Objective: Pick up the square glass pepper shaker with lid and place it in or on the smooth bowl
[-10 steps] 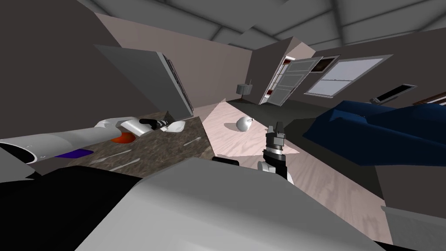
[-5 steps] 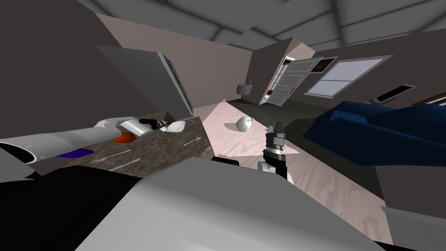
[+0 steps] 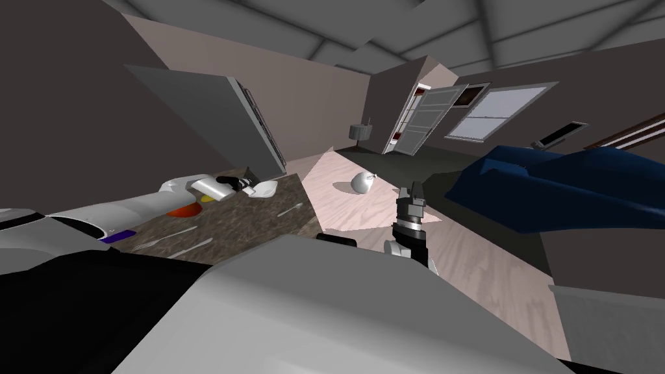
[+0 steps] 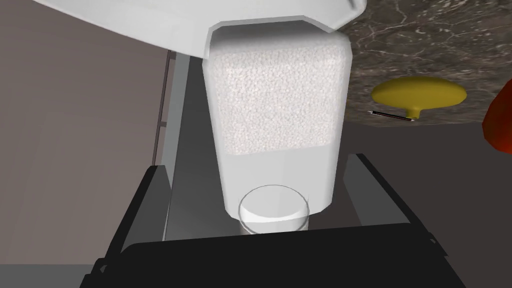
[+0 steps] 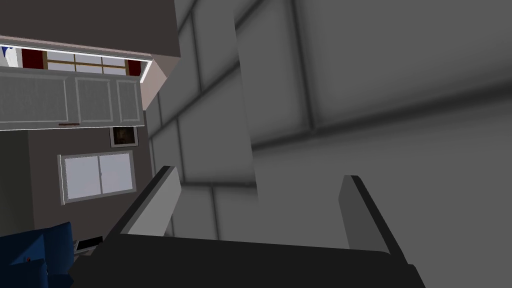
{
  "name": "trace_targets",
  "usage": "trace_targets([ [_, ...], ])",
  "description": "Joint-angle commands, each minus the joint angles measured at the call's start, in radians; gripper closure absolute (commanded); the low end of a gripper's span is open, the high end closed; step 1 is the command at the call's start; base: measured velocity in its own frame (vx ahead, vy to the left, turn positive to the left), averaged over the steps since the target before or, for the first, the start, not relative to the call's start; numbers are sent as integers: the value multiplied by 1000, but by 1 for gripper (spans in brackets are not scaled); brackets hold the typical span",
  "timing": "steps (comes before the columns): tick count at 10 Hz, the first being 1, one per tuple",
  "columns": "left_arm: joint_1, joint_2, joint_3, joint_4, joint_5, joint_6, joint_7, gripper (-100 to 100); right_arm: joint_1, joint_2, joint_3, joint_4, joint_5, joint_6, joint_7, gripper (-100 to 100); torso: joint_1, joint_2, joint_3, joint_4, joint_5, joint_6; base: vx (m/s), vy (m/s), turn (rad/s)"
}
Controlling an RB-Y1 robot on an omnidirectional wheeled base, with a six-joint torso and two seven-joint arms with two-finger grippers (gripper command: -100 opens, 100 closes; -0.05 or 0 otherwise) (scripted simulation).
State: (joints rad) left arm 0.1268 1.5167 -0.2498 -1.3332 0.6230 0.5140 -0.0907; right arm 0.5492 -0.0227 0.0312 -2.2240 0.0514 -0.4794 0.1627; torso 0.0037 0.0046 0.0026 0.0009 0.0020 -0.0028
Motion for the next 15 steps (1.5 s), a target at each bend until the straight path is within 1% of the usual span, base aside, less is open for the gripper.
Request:
trace_targets([
  [1,-50,-50,11,50,-50,50,2,-100,0,0,0,0,0,0,0,0,0,0,0,0,0,0,-68,81,-227],
  [2,-82,-79,11,61,-73,75,2,-100,0,0,0,0,0,0,0,0,1,0,0,0,0,2,-150,168,-72],
  [3,-109,-107,11,61,-104,104,2,-100,0,0,0,0,0,0,0,0,6,5,2,1,1,0,-130,144,-59],
  [4,-137,-137,11,61,-121,120,2,-100,0,0,0,0,0,0,0,0,6,5,3,1,1,0,-72,78,-15],
  [5,-149,-150,11,61,-121,120,2,-100,0,0,0,0,0,0,0,0,2,2,1,0,1,0,-8,8,3],
  [6,-149,-150,11,61,-121,120,2,-100,0,0,0,0,0,0,0,0,-2,-1,-1,0,0,-1,12,-14,42],
  [7,-197,-198,17,113,-170,169,-3,-100,0,0,0,0,0,0,0,0,-4,-3,-2,-1,-1,-1,-50,59,-176],
  [8,-222,-226,17,125,-198,192,-3,-100,0,0,0,0,0,0,0,0,-1,-1,-1,-1,-1,1,-84,100,-282],
  [9,-258,-259,17,125,-229,221,-3,-100,0,0,0,0,0,0,0,0,2,0,0,0,0,2,-61,68,-124],
  [10,-279,-284,17,125,-230,231,-3,-100,0,0,0,0,0,0,0,0,1,-1,-1,0,0,1,-66,61,39],
  [11,-290,-286,17,125,-230,231,-3,-100,0,0,0,0,0,0,0,0,1,-1,0,0,0,0,-37,33,58],
  [15,-290,-286,17,125,-230,231,-3,-100,0,0,0,0,0,0,0,0,-2,-1,-1,0,-1,-2,-15,13,36],
])
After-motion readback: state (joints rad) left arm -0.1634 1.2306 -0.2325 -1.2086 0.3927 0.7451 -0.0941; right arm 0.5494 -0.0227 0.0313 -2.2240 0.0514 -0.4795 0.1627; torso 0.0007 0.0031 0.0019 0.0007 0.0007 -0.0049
